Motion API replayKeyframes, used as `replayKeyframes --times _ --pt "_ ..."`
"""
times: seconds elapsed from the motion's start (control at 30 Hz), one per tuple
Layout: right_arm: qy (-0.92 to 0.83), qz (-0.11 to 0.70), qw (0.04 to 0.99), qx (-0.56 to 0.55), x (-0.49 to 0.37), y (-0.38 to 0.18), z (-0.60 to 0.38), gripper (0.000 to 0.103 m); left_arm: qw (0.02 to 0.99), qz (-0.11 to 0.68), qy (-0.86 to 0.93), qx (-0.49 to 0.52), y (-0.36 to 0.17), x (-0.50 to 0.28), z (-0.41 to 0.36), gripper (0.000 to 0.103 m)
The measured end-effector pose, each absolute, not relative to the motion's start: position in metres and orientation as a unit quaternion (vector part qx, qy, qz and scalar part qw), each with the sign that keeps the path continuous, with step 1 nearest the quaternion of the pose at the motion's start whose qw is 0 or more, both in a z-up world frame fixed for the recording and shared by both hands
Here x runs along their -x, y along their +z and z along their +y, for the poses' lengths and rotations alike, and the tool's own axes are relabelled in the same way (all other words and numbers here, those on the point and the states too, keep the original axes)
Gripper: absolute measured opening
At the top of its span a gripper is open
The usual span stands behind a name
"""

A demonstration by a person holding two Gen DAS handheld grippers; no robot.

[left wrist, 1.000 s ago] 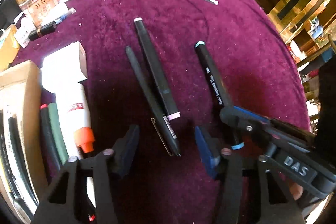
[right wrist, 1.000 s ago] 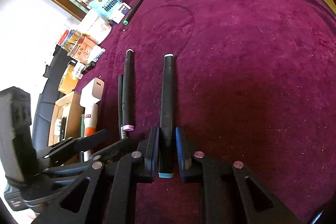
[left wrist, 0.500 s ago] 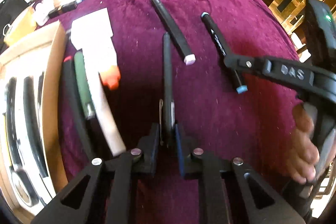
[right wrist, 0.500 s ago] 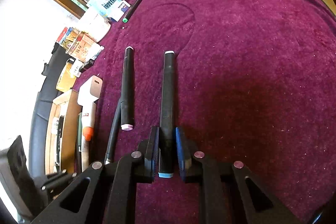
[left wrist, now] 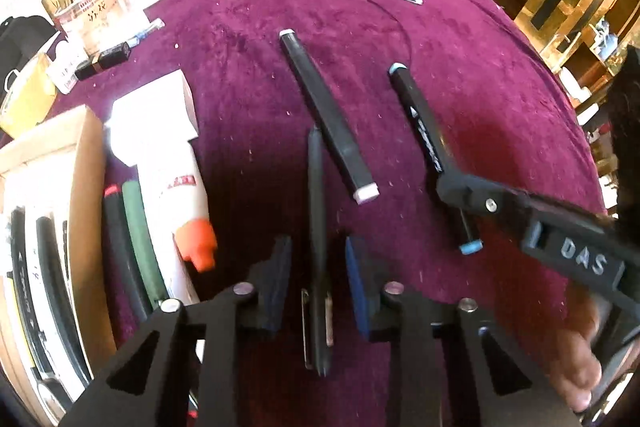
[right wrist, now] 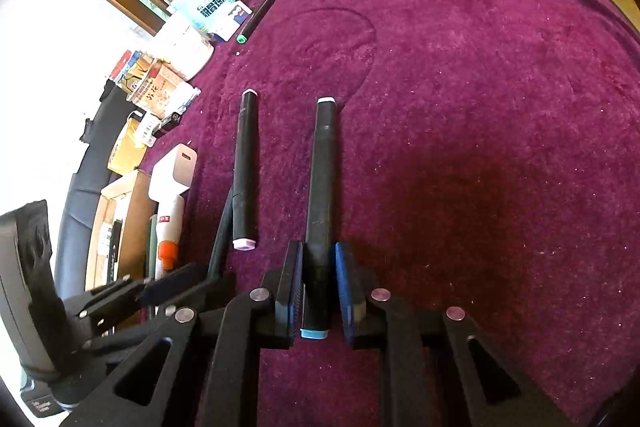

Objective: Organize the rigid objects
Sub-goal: 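Grasp a teal-capped black marker with the right tool while the left tool grasps a thin black pen, then carry the teal-capped marker and thin black pen into the tray and open both tools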

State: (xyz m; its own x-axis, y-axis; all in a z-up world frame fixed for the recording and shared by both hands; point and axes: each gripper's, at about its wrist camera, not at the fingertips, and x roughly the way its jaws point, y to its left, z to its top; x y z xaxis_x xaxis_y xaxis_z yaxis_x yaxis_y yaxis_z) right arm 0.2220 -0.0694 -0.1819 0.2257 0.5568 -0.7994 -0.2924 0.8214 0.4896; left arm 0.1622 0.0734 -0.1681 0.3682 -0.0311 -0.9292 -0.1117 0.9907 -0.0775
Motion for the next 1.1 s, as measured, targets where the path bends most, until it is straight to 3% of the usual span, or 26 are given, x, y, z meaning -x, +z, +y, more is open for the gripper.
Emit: replayKeyframes --times 0.07,0.37,0.47,0.53,0.67,0.9,1.1 --pt "0.274 0.558 0.775 -0.116 -0.222 -0.182 -0.069 0.017 0.828 0.557 0.034 0.056 -0.168 -0.162 0.074 0.01" --pt "0.259 0.536 0.801 -0.061 -0.216 -0.177 -0.053 0.019 0.827 0.548 0.013 0.124 -0.159 -0.127 0.088 0.009" --pt "0.254 0.519 0.816 -0.028 -0.213 -0.176 -0.042 0.026 0.833 0.533 0.006 0.148 -0.145 -0.1 0.092 0.009" --pt "0.248 0.506 0.826 0.001 -0.211 -0.176 -0.033 0.026 0.835 0.527 0.0 0.161 -0.136 -0.08 0.096 0.009" --pt "0.22 0.48 0.848 0.052 -0.203 -0.177 -0.023 0.015 0.844 0.51 0.003 0.168 -0.119 -0.044 0.108 0.009" --pt "0.197 0.514 0.835 0.007 -0.197 -0.168 -0.029 0.014 0.86 0.468 0.021 0.203 -0.099 0.012 0.15 0.009" --pt "0.264 0.474 0.838 -0.059 -0.114 -0.112 -0.019 0.015 0.869 0.448 0.054 0.204 -0.091 0.041 0.18 0.009"
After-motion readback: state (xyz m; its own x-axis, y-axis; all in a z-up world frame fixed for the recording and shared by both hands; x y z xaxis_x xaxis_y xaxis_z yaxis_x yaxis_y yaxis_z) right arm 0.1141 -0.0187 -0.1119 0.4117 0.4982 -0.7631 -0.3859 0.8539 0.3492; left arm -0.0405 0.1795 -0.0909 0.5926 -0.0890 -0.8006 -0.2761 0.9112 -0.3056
